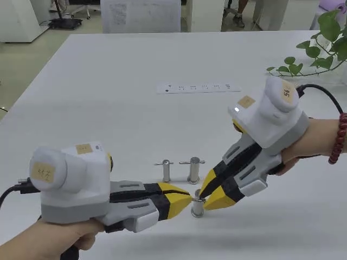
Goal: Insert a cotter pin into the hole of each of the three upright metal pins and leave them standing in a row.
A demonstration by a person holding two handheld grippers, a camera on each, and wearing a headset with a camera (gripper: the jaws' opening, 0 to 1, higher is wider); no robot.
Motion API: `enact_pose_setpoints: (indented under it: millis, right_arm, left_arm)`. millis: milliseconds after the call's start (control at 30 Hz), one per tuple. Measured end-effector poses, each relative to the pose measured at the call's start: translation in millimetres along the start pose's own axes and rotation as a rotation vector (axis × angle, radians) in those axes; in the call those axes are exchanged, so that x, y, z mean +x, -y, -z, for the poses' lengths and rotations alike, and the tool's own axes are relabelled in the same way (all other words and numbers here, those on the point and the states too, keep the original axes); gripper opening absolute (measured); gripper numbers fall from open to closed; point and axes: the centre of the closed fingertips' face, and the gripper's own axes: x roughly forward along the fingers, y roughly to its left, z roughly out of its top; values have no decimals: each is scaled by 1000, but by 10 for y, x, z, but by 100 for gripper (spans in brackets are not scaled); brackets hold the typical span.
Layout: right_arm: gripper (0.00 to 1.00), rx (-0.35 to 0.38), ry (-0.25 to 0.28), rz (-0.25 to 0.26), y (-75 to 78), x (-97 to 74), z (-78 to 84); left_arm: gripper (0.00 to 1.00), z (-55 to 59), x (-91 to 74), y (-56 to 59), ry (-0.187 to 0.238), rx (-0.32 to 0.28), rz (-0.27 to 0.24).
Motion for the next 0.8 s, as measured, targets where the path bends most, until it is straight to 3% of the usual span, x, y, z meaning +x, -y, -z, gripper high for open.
enact_pose_setpoints:
  millis: [667,800]
  right_arm:
    - [6,16,0,-61,-129,42,-5]
    - [5,-8,-5,-67,-163,51,-1]
  left_arm:
    - [0,0,-20,100,6,17,51]
    - [0,13,-27,115,1,18,56]
